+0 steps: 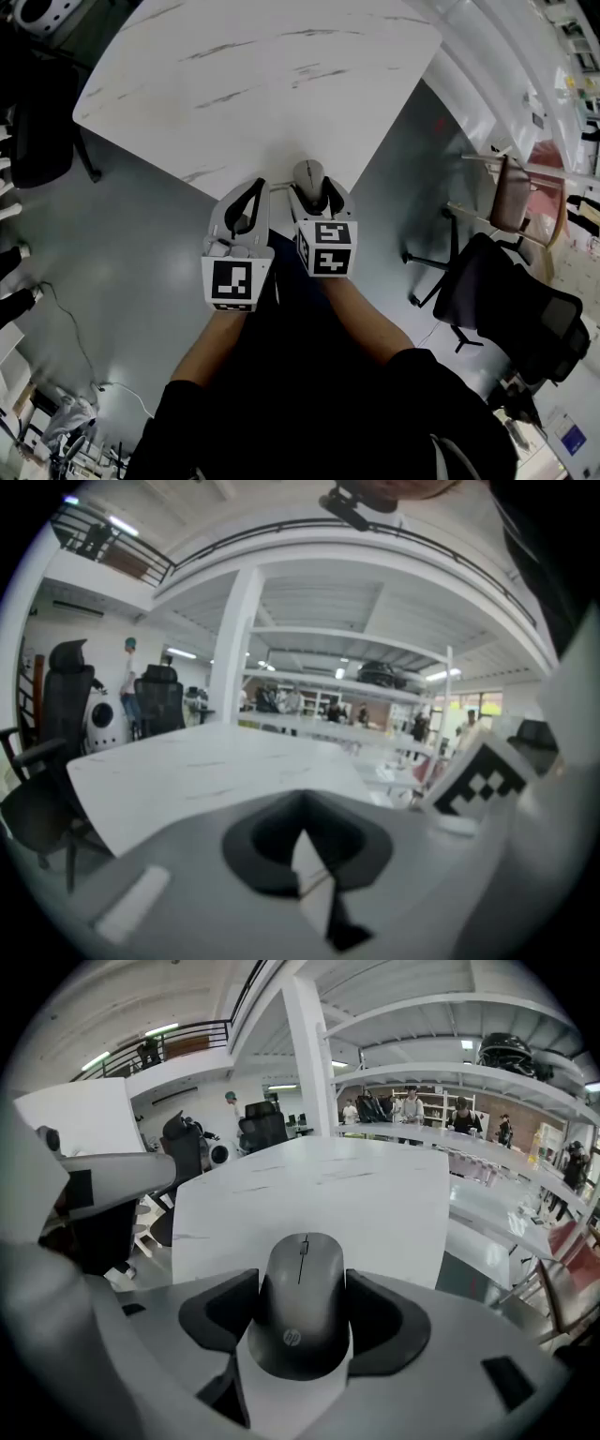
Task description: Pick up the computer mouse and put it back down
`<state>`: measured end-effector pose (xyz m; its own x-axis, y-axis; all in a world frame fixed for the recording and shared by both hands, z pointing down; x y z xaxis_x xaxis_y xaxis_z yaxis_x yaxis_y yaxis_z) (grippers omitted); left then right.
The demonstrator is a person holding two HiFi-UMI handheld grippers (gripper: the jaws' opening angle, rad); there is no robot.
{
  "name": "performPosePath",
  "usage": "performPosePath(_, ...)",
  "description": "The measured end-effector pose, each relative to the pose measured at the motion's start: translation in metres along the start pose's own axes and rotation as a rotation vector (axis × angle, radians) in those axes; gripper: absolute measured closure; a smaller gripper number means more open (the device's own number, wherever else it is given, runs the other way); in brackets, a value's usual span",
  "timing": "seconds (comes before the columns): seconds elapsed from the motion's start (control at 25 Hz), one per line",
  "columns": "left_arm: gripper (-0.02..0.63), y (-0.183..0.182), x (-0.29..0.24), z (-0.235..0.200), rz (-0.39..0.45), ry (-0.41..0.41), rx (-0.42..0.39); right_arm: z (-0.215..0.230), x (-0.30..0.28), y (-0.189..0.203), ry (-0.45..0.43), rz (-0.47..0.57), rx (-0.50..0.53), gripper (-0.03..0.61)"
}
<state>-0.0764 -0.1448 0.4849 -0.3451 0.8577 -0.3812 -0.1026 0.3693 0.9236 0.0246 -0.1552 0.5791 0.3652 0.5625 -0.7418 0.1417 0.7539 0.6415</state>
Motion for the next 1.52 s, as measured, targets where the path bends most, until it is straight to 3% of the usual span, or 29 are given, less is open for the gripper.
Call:
performPosePath(0.8,0.606,0.012,0.006,-0.007,-0.026,-0.006,0.018,-0.012,-0.008,0.018,0.018,-0.078,0.044,0.319)
performPosePath(1.28,0.606,0.0,0.009,-0.003,-0.005,0.0,0.008,0.0,0.009,-0.002,0.049,-0.013,0.014,0.313)
performPosePath(1.52,0.606,-0.028,0.012,-0.001,0.043,-0.003,-0.014,-0.004,0.04,-0.046,0.043,0.128,0.058,0.328)
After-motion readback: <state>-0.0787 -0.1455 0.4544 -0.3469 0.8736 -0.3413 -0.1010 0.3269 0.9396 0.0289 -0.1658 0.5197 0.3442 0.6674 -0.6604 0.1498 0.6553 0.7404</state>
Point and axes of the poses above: the fingertips, and each gripper's own axes: x backward along the fingers, z to its right, y out of its underside, the point moved 2 cm from there along x, backward along the fingers, and after that the axes turned 5 degrees about -x, right-handed, at the moved point
